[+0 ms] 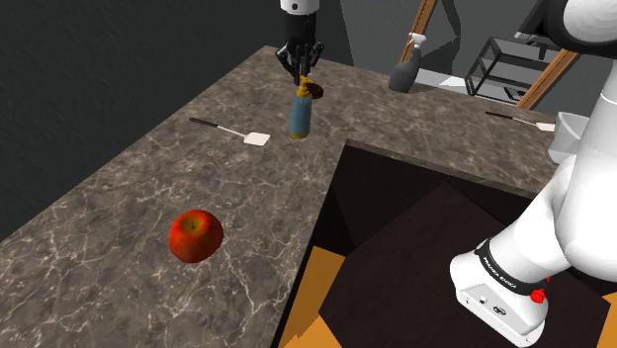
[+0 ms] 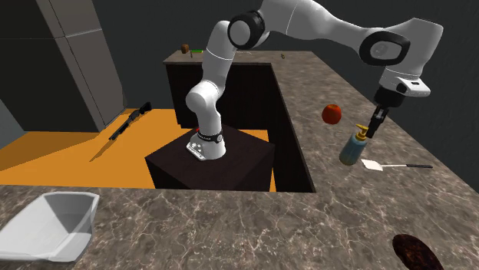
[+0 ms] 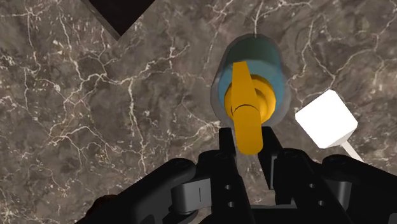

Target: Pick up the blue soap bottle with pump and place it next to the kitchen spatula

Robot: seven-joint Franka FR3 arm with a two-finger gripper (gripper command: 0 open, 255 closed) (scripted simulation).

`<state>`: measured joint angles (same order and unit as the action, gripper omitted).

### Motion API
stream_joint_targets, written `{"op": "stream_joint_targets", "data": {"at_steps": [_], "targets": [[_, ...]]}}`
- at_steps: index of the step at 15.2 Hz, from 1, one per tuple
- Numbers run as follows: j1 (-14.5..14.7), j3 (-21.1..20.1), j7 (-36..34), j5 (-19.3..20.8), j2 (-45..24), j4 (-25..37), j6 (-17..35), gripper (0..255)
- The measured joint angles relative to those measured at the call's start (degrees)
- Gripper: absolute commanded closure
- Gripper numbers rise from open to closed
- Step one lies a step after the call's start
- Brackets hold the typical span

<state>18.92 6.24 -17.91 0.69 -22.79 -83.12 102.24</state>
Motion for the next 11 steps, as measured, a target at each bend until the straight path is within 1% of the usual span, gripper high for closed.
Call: {"op": "stream_joint_targets", "data": {"at_steps": [7,11], "targets": [[0.11,-0.09,-0.27,-0.05,-0.83,-4.20,5.03,255],[0.08,-0.09,-0.26,-0.07,-1.03,-4.57,5.61,255]]}}
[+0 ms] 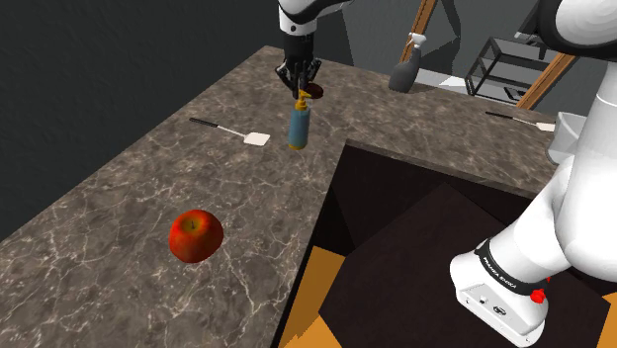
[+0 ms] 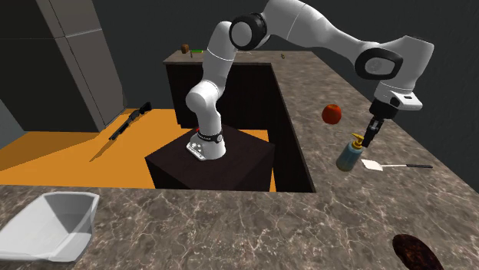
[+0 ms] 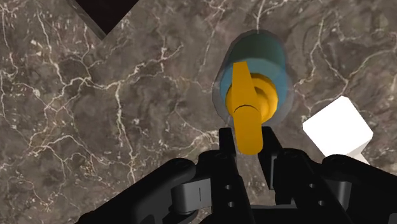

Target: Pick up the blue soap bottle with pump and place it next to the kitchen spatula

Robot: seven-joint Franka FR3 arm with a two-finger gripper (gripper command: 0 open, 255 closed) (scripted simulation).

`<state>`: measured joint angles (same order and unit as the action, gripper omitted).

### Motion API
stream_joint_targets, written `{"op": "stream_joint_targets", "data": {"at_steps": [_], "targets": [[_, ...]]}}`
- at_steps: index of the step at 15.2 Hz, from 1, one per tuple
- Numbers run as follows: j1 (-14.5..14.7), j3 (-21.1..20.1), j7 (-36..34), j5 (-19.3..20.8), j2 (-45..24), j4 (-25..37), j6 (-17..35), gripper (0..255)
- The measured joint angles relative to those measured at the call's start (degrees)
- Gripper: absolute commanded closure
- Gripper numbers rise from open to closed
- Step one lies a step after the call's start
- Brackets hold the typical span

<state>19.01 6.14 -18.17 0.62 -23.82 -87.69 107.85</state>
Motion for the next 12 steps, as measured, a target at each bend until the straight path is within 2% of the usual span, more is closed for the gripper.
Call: {"op": "stream_joint_targets", "data": {"at_steps": [3,4,10,12], "targets": [[0.00,0.00,0.00,0.00,-0.01,-0.02,0.04,255],[0.00,0.00,0.01,0.00,-0.01,-0.02,0.04,0],[-0.01,0.00,0.01,0.00,-0.01,-0.02,0.05,0],[0.03,-0.01,-0.02,0.00,0.03,2.35,-2.30,0]]}}
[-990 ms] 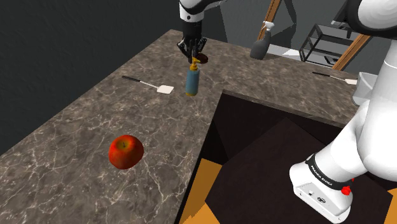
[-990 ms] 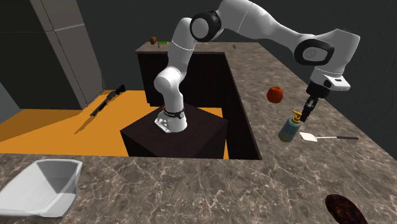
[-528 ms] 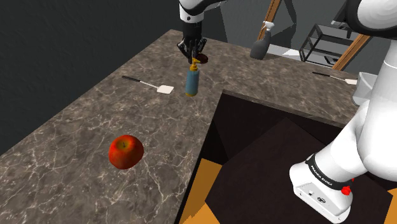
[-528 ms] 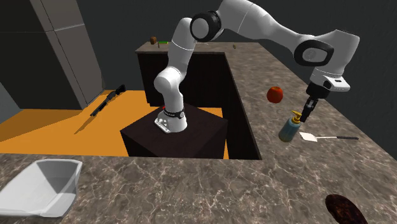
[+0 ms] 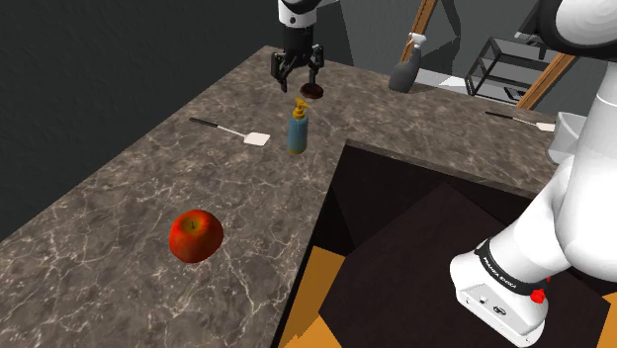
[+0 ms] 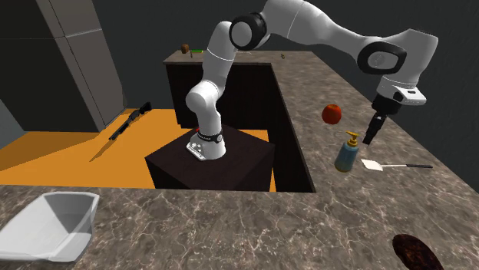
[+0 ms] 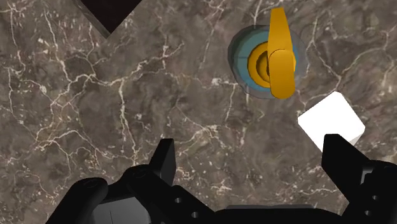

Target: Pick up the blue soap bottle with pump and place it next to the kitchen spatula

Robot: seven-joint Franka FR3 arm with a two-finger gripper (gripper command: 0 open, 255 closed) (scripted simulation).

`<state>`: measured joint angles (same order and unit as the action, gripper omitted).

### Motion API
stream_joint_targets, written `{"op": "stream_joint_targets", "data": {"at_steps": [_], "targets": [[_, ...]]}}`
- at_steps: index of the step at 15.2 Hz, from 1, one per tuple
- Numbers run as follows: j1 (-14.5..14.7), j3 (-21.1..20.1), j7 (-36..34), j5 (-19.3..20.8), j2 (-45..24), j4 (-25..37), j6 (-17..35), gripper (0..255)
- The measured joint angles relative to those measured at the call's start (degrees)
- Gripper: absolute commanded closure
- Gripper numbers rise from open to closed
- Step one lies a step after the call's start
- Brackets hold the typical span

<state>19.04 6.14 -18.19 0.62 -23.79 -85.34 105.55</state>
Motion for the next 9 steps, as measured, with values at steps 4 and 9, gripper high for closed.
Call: {"op": "stream_joint_targets", "data": {"at_steps": [4,9], "targets": [[0.06,-0.01,0.00,0.02,0.41,3.92,-4.34,0],[0.04,0.00,0.03,0.02,0.37,4.33,-4.75,0]]}}
